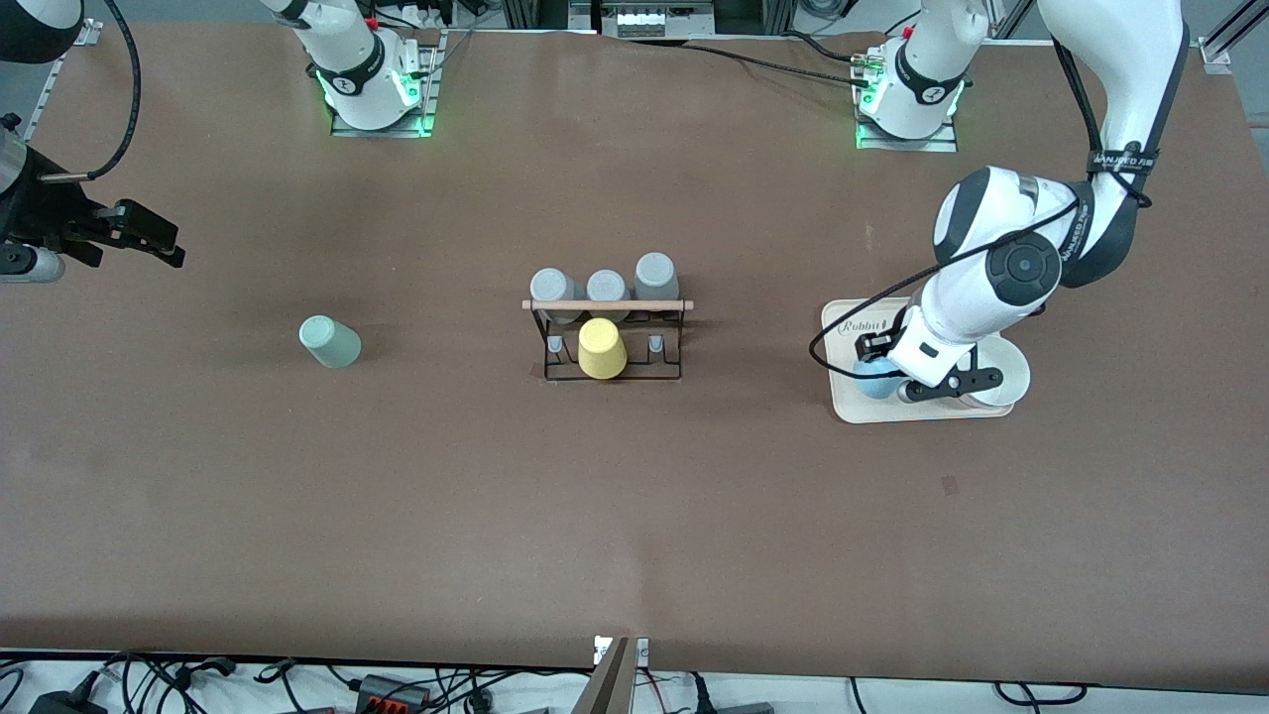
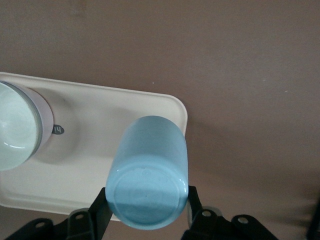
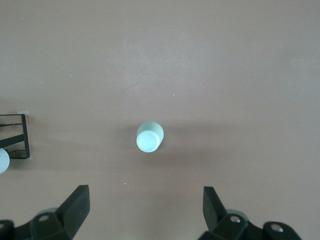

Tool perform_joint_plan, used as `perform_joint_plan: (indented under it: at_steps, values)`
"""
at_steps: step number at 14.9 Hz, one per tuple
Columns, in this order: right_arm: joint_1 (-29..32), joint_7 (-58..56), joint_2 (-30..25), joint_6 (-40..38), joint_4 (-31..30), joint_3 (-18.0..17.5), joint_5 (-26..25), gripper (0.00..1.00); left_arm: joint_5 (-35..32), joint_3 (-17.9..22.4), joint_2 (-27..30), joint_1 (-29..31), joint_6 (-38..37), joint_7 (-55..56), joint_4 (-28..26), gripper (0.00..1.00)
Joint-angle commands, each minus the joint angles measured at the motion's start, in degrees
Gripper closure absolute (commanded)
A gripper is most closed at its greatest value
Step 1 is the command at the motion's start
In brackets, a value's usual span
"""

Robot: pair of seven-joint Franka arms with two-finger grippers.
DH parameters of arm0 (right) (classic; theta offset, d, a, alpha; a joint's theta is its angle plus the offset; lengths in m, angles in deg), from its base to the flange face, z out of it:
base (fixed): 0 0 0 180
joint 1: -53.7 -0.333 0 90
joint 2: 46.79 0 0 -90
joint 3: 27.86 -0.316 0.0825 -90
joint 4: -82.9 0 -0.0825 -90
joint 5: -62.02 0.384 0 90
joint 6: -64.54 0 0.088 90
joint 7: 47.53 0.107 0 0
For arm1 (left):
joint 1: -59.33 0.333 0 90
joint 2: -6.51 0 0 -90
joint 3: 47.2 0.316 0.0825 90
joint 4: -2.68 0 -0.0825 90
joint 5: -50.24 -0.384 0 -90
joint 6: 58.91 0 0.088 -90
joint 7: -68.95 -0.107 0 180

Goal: Hang scattered cups on rack with three cups
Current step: 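Carry the light blue cup with the left gripper to the rack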

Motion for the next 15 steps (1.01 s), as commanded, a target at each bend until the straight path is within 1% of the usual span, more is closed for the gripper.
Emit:
perform_joint_plan:
  at_steps: [1, 3, 6, 7, 9, 11, 13, 15]
  values:
    - [0.8, -0.3, -0.2, -0.7, 0.5, -0.8, -0.4, 0.00, -0.7, -3.8, -0.7, -0.5, -5.4, 8.5, 6.3, 0.49]
    - [0.8, -0.3, -0.2, -0.3, 0.6, -0.7, -0.6, 0.00, -0.6, -6.9, -0.9, -0.6, -6.8, 14.0, 9.6, 0.49]
    - [0.8, -0.3, -0.1, -0.2, 0.9, -0.8, -0.6, 0.00, -0.2, -11.5, -2.9, -1.4, -6.9, 22.2, 13.5, 0.49]
    - [0.8, -0.3, 0.2, -0.3, 1.0, -0.8, -0.6, 0.00, -0.2, -12.1, -4.1, -2.2, -6.9, 24.6, 15.4, 0.49]
    - [0.9, -0.2, 0.2, -0.2, 1.0, -0.7, -0.6, 0.00, -0.2, -12.1, -7.1, -6.0, -6.9, 29.3, 19.8, 0.49]
    - [0.9, -0.2, 0.4, 0.1, 1.2, -0.7, -0.3, 0.00, -0.2, -12.1, -10.3, -8.2, -6.9, 32.6, 23.6, 0.49]
    - [1.1, -0.8, 1.2, 1.2, 1.5, -0.7, -0.6, 0.00, -0.4, -12.0, -12.3, -11.1, -6.9, 35.0, 25.9, 0.49]
    - [1.1, -0.9, 1.2, 1.2, 1.5, -0.7, -0.6, 0.00, -0.9, -11.7, -14.0, -13.1, -8.5, 37.4, 28.0, 0.49]
